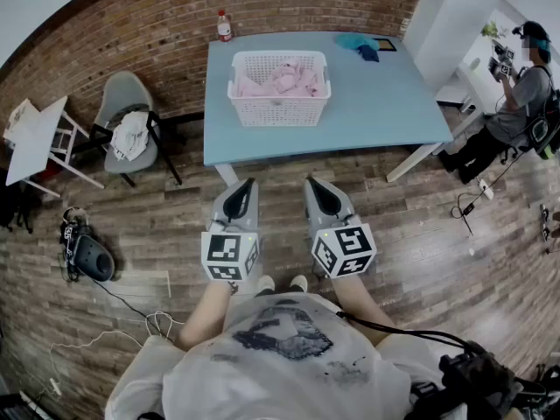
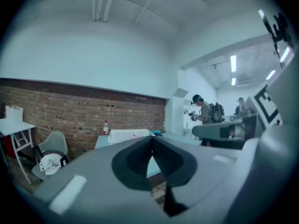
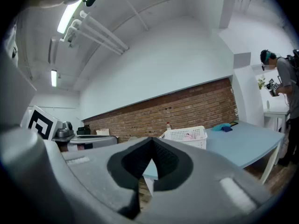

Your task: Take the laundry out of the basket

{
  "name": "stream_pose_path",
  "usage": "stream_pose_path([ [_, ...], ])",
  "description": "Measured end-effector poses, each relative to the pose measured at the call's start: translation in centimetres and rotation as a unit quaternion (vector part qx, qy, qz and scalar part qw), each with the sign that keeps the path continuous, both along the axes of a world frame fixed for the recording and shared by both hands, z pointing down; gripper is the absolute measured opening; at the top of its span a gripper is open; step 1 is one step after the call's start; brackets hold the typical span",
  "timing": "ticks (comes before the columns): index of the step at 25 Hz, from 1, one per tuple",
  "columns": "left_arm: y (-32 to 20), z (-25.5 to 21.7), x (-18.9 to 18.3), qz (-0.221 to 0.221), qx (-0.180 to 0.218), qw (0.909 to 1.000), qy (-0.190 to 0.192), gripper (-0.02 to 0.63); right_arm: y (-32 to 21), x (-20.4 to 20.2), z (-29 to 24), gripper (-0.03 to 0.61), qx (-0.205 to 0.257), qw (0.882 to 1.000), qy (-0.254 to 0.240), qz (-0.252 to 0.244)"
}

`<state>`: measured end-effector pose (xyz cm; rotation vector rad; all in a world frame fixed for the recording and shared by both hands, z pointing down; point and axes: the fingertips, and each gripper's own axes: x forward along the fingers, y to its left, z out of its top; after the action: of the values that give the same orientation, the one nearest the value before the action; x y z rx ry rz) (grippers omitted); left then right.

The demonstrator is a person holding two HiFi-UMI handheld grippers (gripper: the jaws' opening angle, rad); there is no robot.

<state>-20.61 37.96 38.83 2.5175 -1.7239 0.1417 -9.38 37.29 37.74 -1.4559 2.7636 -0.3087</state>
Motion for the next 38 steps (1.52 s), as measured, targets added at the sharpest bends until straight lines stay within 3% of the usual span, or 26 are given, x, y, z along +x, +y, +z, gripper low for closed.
stream_pose_path([
  [24,-0.5,0.6,5.1,-0.033,-0.010,0.9992,-0.021,-0.009,-0.3,6.7,0.7,-0.003,-0.008,0.998,-0.050,-0.025],
  [31,-3.7,0.9,5.3,-0.027,-0.006,0.9994,-0.019,-0.009,-3.0,6.6,1.1,-0.003,-0.010,0.999,-0.049,-0.022],
  [38,-10.1,2.0,4.3,-0.015,-0.009,0.9997,-0.015,-0.009,-9.1,5.9,2.0,-0.003,-0.019,0.999,-0.049,-0.007],
])
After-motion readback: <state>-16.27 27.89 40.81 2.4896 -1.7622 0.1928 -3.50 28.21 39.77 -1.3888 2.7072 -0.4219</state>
